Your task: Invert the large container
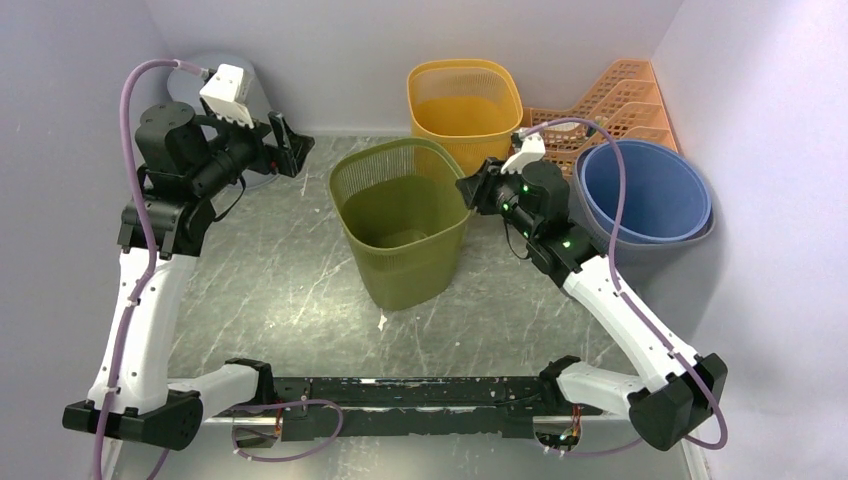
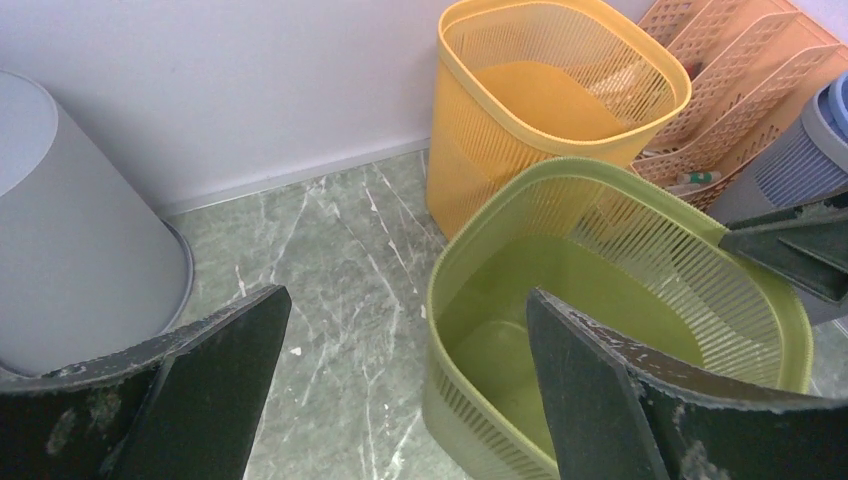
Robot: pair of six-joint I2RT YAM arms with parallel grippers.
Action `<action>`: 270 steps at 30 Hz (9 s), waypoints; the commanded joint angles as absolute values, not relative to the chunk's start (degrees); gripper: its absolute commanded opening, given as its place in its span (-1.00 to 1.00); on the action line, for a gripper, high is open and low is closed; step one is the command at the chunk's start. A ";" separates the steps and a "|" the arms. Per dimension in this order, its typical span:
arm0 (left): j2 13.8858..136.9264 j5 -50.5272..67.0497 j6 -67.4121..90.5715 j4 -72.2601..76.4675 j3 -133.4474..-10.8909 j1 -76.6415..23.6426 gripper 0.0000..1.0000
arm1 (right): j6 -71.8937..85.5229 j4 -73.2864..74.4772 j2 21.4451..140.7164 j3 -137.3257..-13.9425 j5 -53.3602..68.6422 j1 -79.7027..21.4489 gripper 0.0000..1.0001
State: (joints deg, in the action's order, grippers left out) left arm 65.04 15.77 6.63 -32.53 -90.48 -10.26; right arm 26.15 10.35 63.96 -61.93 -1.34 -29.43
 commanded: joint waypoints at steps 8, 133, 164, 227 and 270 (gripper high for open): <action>66.58 27.60 5.47 -28.85 -91.74 -10.78 0.99 | 24.26 7.40 62.27 -68.07 -9.09 -30.67 0.36; 103.89 65.36 96.44 104.01 -26.94 13.60 -0.87 | 23.54 10.37 65.73 -58.87 5.44 0.28 0.90; 121.48 69.46 95.83 103.88 -35.02 33.24 -0.74 | 22.43 11.34 64.67 -60.03 9.85 -3.63 0.82; 83.18 30.16 20.89 -14.59 -79.74 25.74 0.99 | 20.86 10.90 69.26 -60.97 8.42 -5.75 0.87; 75.07 -17.01 10.93 2.44 -59.91 -41.06 0.96 | 17.47 16.60 67.04 -68.06 -0.56 -13.23 1.00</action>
